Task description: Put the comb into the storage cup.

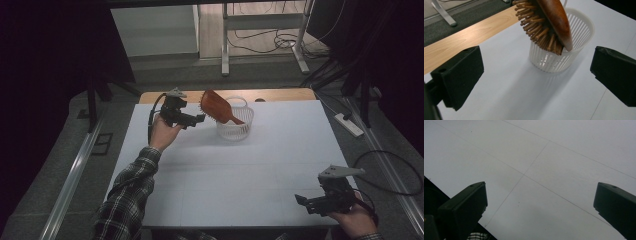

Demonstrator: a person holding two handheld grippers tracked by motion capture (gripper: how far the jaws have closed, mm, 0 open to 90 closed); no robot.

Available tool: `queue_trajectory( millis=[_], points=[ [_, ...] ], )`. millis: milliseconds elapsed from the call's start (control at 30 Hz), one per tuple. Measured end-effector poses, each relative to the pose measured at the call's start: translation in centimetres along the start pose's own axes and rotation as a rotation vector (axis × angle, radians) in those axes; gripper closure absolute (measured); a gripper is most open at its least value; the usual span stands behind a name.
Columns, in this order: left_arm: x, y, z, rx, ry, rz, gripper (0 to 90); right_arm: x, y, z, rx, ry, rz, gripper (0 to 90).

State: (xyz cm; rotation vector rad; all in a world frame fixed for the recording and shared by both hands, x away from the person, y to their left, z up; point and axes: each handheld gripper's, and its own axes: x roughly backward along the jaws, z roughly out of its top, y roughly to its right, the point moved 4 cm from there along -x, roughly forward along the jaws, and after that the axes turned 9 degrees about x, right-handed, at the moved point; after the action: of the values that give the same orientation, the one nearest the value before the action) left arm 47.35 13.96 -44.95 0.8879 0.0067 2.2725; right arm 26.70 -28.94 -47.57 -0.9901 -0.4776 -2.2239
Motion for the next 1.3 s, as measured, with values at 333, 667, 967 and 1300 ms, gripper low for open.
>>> queue_trajectory(
  millis=[333, 667, 967, 1300],
  points=[
    [0.6, -0.7, -0.6, -0.005, -0.012, 0.007, 0.0, 0.0, 0.0, 0.0, 0.000, -0.001, -0.002, 0.0],
    [1.0, -1.2, -1.2, -0.023, -0.040, 0.010, 0.0, 0.0, 0.0, 0.0, 0.001, 0.000, -0.001, 0.0],
    [1.6, -1.7, -1.9, -0.033, -0.064, 0.020, 0.0, 0.0, 0.0, 0.0, -0.001, -0.002, -0.003, 0.0],
    [2.7, -1.6, -2.9, -0.034, -0.059, 0.024, 0.0, 0.0, 0.0, 0.0, -0.001, -0.006, -0.004, 0.0]
  ],
)
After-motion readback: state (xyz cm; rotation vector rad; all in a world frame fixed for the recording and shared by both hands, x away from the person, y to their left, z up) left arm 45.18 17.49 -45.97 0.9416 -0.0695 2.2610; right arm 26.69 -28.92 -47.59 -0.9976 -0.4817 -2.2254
